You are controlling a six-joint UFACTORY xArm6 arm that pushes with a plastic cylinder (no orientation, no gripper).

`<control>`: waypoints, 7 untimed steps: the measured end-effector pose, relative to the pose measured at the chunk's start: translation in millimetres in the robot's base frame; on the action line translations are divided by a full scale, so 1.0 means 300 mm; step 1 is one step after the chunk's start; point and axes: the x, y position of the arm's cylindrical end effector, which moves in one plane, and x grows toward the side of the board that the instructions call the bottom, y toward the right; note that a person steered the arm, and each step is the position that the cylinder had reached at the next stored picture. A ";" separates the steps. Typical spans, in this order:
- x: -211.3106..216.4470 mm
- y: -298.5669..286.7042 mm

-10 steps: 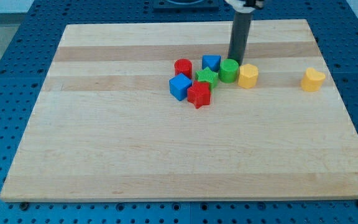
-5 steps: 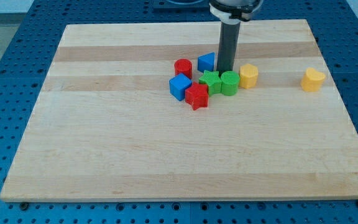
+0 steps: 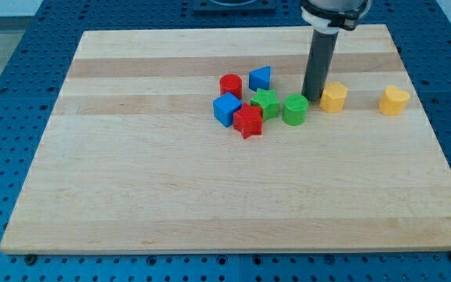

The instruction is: Keep yellow blocks and green circle in a diagonal line

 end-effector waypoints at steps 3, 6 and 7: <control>-0.084 0.070; -0.023 0.072; -0.024 0.034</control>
